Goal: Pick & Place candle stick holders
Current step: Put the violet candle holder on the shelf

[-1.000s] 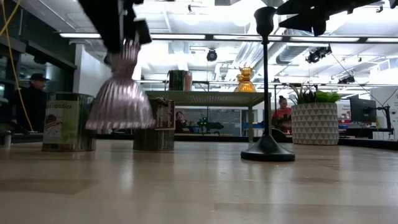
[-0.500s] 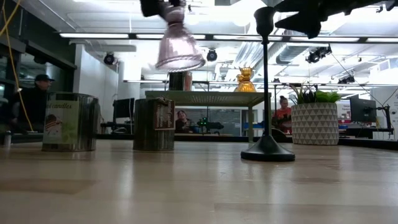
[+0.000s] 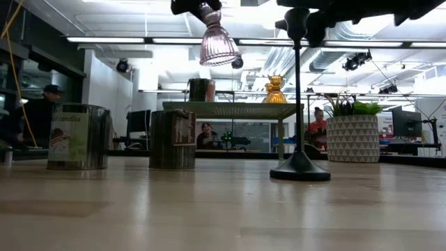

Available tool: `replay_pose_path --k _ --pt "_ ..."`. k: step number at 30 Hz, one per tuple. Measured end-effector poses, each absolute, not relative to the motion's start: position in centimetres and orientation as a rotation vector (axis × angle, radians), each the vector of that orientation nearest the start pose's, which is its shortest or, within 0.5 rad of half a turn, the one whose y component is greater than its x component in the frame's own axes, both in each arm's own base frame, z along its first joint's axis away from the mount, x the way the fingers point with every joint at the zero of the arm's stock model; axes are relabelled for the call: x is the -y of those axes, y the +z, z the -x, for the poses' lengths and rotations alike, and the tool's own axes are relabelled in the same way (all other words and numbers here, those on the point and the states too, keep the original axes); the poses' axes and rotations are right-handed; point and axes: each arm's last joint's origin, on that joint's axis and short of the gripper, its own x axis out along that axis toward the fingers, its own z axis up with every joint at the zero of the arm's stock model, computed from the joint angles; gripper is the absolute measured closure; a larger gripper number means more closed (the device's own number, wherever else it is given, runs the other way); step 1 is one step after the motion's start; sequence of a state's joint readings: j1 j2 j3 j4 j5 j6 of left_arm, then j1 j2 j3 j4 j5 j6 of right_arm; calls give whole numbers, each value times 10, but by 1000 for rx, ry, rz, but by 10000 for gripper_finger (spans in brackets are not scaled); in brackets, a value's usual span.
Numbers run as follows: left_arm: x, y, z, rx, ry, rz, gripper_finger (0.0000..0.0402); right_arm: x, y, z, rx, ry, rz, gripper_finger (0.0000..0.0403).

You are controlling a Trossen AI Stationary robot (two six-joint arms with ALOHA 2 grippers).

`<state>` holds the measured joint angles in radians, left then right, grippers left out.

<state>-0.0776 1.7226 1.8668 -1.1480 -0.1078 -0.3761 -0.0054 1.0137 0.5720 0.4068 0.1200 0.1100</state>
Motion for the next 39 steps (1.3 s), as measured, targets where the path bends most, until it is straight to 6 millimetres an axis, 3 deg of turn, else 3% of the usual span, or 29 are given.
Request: replay_pose_path --k 7,16,31,39 --pt "8 381 -345 -964 249 267 235 -3 255 -255 -6 -75 -103 119" --pt "7 381 -345 -964 246 256 235 -5 262 -310 -61 -56 -20 119" --pt "7 382 -347 -938 263 267 235 -8 237 -332 -117 -94 -13 119" --pt "7 382 -348 -935 260 269 235 -11 244 -356 -120 -90 -10 134"
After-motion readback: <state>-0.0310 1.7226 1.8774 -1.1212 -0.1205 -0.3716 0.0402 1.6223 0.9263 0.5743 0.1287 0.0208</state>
